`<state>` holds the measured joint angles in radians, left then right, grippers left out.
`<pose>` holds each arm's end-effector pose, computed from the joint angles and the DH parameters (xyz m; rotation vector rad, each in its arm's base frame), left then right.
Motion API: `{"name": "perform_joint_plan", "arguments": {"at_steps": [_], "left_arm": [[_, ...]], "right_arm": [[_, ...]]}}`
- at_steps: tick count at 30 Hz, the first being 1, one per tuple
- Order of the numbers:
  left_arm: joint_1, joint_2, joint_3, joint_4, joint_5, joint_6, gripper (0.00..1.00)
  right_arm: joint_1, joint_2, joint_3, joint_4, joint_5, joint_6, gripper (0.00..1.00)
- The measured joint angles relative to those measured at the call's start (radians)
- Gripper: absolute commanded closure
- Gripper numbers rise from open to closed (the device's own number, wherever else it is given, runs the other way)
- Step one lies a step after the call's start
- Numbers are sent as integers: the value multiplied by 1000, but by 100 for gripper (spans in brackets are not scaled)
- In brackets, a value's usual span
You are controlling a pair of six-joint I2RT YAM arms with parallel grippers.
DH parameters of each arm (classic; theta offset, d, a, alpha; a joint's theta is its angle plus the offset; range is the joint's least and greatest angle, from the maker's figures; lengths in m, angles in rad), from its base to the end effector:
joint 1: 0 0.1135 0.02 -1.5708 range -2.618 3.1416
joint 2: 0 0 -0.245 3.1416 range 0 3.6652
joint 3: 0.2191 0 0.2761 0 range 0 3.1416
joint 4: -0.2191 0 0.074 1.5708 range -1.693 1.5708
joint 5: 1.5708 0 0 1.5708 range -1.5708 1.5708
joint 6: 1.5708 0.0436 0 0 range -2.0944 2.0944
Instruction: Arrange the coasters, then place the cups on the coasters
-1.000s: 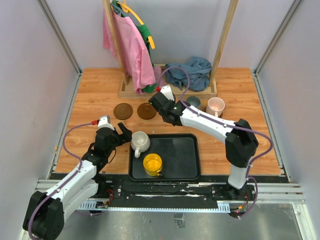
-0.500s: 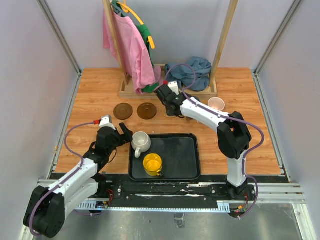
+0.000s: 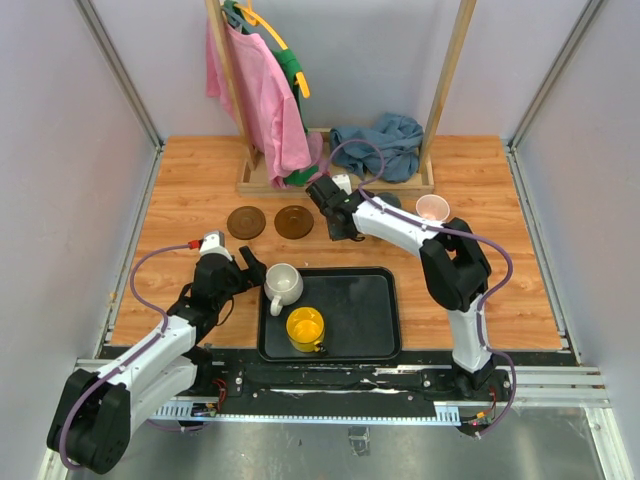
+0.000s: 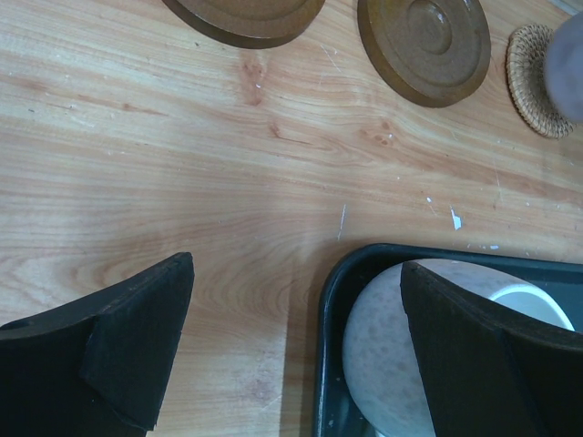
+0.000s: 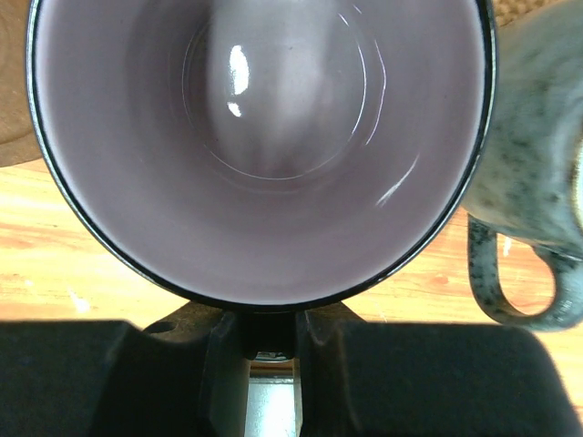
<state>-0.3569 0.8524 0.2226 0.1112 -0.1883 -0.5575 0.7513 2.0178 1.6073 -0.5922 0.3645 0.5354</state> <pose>0.2028 -0.0669 0.1298 -0.3243 2.0743 -0.3597 0.3458 0.3017 0.1852 -0.1343 2.4752 0.0685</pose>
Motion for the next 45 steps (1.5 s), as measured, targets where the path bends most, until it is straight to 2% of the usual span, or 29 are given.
{"name": "perform_joint_plan", "arguments": {"at_steps": [45], "left_arm": [[0,-5,0,-1,0,0,0]], "right_arm": [[-34,35,-30,64,-67,52,99]]}}
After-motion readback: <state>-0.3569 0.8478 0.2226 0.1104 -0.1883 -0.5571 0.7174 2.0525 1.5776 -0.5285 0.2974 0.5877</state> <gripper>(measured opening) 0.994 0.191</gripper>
